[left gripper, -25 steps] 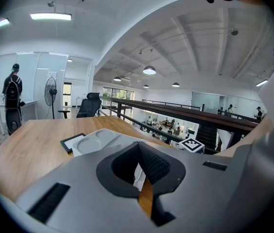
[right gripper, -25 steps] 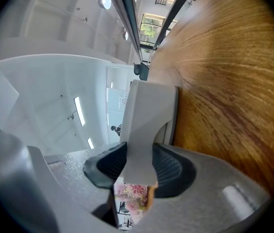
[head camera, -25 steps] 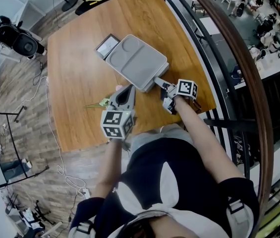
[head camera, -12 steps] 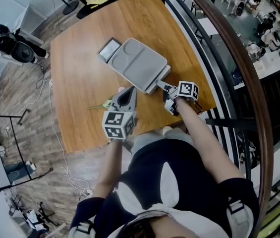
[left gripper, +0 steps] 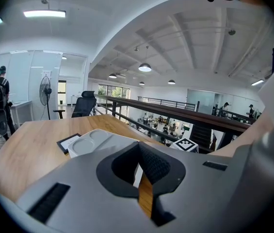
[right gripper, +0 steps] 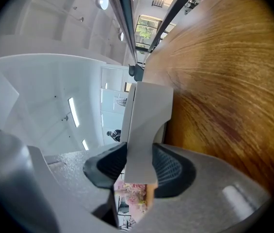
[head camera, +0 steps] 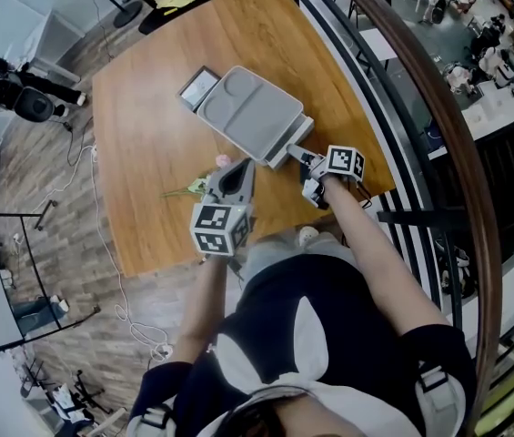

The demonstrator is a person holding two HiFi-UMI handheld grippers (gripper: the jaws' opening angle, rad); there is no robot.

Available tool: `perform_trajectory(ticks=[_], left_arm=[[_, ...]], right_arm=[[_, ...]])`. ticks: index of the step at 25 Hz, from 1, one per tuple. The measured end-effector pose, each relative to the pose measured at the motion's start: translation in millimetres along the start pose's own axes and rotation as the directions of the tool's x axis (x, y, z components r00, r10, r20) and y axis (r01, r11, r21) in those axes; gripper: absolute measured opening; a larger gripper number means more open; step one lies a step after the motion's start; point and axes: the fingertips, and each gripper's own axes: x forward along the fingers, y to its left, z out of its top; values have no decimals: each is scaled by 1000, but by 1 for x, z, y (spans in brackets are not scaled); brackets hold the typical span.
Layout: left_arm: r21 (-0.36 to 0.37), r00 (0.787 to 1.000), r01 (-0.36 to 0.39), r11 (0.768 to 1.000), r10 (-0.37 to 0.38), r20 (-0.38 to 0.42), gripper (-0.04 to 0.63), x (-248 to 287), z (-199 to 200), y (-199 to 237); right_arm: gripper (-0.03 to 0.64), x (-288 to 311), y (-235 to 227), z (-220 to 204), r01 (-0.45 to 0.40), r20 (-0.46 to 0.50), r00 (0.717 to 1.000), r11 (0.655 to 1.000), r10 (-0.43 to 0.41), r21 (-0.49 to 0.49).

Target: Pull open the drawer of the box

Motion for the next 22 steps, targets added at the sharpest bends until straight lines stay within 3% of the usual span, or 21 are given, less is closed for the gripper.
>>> perform_trajectory(ticks=[22], left_arm=[[-19, 1000, -1, 1000, 1, 9, 17, -2, -3, 3]], right_arm=[[158, -5, -1, -2, 9, -10, 1000, 1000, -9, 3]])
